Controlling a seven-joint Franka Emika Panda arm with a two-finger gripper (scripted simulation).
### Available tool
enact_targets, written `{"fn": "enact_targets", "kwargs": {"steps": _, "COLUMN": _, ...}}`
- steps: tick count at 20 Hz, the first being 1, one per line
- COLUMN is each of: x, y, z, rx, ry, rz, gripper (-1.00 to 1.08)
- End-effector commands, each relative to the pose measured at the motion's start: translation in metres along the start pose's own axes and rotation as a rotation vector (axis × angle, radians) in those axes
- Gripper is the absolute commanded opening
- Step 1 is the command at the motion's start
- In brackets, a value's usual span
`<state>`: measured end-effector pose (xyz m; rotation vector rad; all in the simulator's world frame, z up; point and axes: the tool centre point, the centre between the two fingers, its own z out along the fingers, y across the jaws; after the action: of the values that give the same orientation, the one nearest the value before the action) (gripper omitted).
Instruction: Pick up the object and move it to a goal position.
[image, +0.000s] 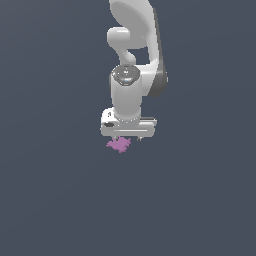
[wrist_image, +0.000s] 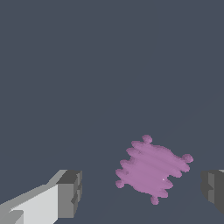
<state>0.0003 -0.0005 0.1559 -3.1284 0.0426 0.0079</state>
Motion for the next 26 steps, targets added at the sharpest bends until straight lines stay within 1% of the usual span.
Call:
{"fn": "enact_targets", "kwargs": {"steps": 1, "x": 0.000, "y": 0.000, "z": 0.000, "rx": 0.000, "ry": 0.000, "rz": 0.000, "gripper": 1.08}}
{"fn": "enact_targets", "kwargs": {"steps": 7, "x": 0.002, "y": 0.003, "z": -0.011, "rx": -0.008, "ry": 0.009, "rz": 0.005, "gripper": 1.08}}
{"fn": "enact_targets", "kwargs": {"steps": 11, "x": 0.002, "y": 0.003, "z": -0.011, "rx": -0.009, "ry": 0.009, "rz": 0.004, "gripper": 1.08}}
{"fn": "enact_targets", "kwargs": {"steps": 15, "x": 0.002, "y": 0.004, "z": -0.007, "rx": -0.025, "ry": 0.008, "rz": -0.007, "gripper": 1.08}}
{"fn": "enact_targets", "kwargs": {"steps": 20, "x": 0.001, "y": 0.006, "z": 0.003, "rx": -0.070, "ry": 0.006, "rz": -0.039, "gripper": 1.08}}
{"fn": "enact_targets", "kwargs": {"steps": 26, "x": -0.001, "y": 0.011, "z": 0.021, "rx": -0.157, "ry": 0.003, "rz": -0.108, "gripper": 1.08}}
